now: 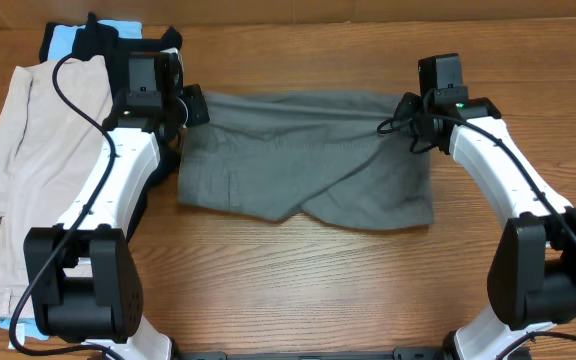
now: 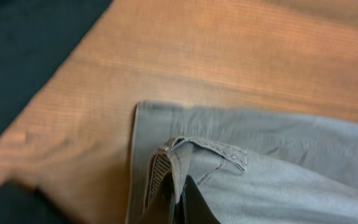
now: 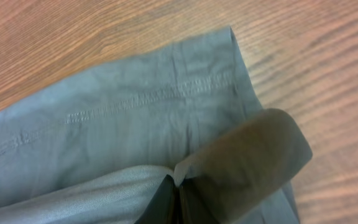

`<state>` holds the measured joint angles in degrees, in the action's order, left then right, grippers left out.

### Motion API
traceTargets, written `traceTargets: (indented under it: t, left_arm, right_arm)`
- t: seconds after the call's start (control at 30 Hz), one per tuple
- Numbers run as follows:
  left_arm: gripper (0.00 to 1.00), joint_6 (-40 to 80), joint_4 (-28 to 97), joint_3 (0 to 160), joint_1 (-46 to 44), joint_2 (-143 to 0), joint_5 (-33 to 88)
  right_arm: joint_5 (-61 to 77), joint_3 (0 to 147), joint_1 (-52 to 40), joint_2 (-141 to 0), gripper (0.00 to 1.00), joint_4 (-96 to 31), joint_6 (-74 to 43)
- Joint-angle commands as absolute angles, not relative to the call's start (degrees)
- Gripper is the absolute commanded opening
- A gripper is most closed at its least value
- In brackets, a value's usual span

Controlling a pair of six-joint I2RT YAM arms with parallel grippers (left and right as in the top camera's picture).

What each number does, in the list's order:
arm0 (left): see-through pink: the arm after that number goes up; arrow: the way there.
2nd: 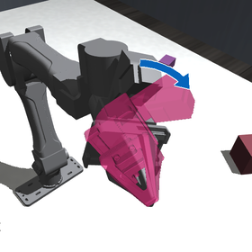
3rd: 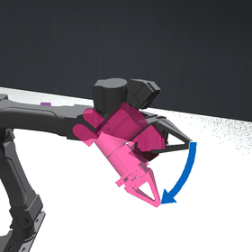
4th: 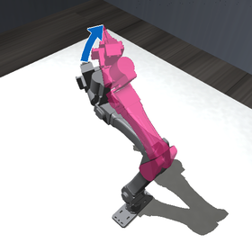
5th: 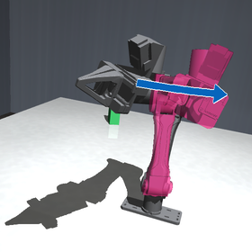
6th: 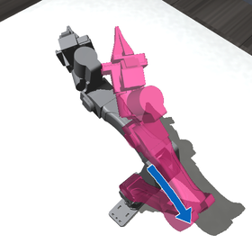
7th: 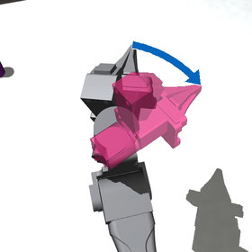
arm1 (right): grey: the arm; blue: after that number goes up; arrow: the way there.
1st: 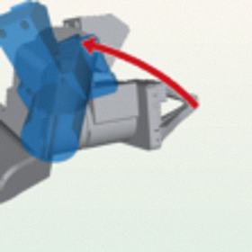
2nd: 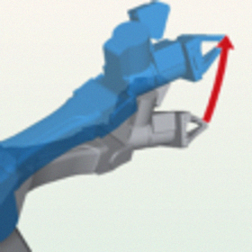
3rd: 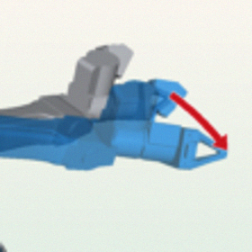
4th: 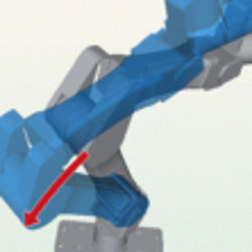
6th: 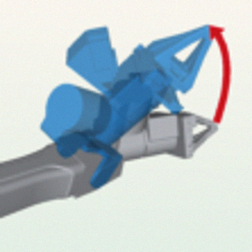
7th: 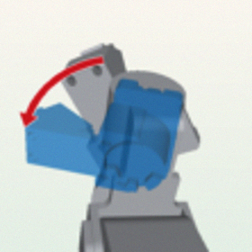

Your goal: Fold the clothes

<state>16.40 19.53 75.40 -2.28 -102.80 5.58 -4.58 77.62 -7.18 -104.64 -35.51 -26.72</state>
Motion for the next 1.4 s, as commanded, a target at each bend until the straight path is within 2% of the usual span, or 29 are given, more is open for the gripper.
traceTargets:
  t: [0.0, 0.17, 0.27, 0.47, 0.57, 0.7, 0.77, 0.8, 0.87, 0.93, 1.0, 1.03, 1.2, 1.37]
  left_arm:
    - [0.04, 16.9, 16.3, 76.6, -1.9, -104.8, 1.3]
    - [0.04, 16.9, 13.4, 76.6, -2.3, -107.5, 1.1]
    - [0.11, 17.0, 12.5, 76.6, -2.3, -108.8, 0.8]
    - [0.09, 17.0, 9.3, 76.6, -2.3, -109.4, -0.4]
    - [0.04, 17.0, 7.7, 76.6, -2.3, -109.4, -0.4]
    - [0.05, 17.0, 7.0, 76.6, -2.3, -109.4, -0.4]
    - [0.09, 17.0, 7.3, 76.6, -2.3, -109.4, -0.4]
    - [0.14, 17.0, 7.5, 76.6, -2.3, -109.4, -0.4]
    - [0.25, 16.9, 8.3, 76.6, -2.3, -109.4, -0.4]
    - [0.37, 16.7, 9.7, 76.6, -2.3, -109.4, -0.4]
    - [0.44, 16.6, 10.8, 76.6, -2.3, -109.4, -0.1]
    - [0.48, 16.3, 11.7, 76.7, -2.3, -109.2, 0.5]
    - [0.63, 10.2, 17.5, 77.6, -2.3, -107.1, 8.3]
    - [0.84, 3.5, 27.7, 79.7, -2.3, -105.4, 11.9]
  right_arm:
    - [-7.9, 78.7, -5.8, -105.2, 0.04, -32.9, -25.0]
    - [-7.8, 78.7, -5.8, -106.8, 0.04, -29.0, -24.8]
    - [-7.4, 78.7, -5.8, -107.8, 0.04, -26.9, -23.5]
    - [-7.3, 78.7, -5.8, -111.3, 0.04, -20.1, -22.2]
    - [-7.2, 78.7, -5.8, -112.0, 0.04, -17.4, -22.0]
    - [-6.4, 78.7, -5.8, -112.0, 0.04, -14.1, -19.6]
    - [-5.9, 78.7, -5.8, -112.0, 0.06, -12.8, -19.0]
    - [-5.9, 78.7, -5.8, -112.0, 0.14, -12.2, -18.9]
    - [-5.8, 78.7, -5.8, -112.0, 0.58, -11.2, -18.1]
    - [-5.0, 78.8, -5.8, -112.0, 0.9, -10.7, -17.5]
    - [-4.8, 79.2, -5.8, -111.9, 0.99, -11.2, -17.5]
    - [-4.8, 79.7, -5.8, -111.9, 1.0, -12.3, -17.5]
    - [-3.2, 86.2, -5.8, -109.4, 1.0, -26.9, -17.5]
    - [-0.5, 94.6, -5.8, -106.3, 1.0, -46.5, -17.6]
